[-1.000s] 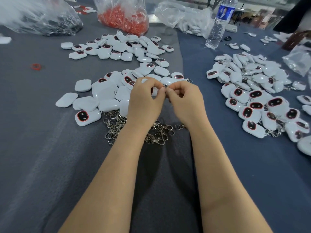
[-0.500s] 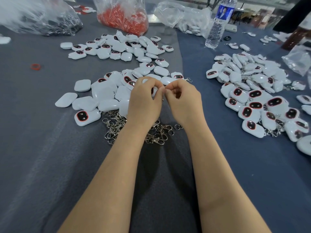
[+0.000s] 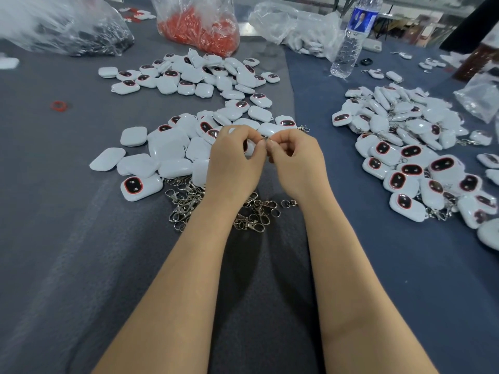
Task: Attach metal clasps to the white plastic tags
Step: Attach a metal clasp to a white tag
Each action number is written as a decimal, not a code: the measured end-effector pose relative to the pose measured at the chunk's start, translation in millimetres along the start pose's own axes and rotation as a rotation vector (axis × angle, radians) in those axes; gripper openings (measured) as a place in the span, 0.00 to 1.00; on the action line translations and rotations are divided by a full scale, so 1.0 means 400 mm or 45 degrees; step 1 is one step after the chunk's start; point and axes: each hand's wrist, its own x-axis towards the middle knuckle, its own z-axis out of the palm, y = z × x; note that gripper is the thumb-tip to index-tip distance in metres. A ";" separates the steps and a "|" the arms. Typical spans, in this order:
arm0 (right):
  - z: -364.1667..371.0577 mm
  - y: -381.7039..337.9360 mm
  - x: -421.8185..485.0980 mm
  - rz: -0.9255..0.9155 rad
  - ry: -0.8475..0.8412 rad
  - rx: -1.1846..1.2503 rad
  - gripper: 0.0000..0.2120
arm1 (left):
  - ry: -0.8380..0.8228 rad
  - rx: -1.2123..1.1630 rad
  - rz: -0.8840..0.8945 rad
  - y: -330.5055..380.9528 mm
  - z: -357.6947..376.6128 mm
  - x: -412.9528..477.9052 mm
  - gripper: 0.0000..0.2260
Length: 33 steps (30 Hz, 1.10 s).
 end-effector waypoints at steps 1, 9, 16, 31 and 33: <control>0.000 0.000 -0.001 -0.022 0.010 -0.032 0.06 | -0.011 0.009 0.004 0.000 0.000 0.000 0.02; 0.004 -0.004 -0.013 -0.200 0.052 -0.110 0.07 | -0.055 0.119 0.032 -0.004 0.008 -0.006 0.04; -0.004 -0.003 -0.007 0.081 0.029 0.218 0.06 | -0.035 0.090 0.018 -0.003 0.004 0.000 0.03; 0.001 -0.012 -0.013 -0.083 0.069 -0.010 0.04 | -0.007 0.042 -0.003 -0.003 0.004 0.000 0.03; 0.000 -0.012 -0.014 -0.060 0.086 0.056 0.04 | 0.004 0.048 -0.001 -0.002 0.004 0.000 0.03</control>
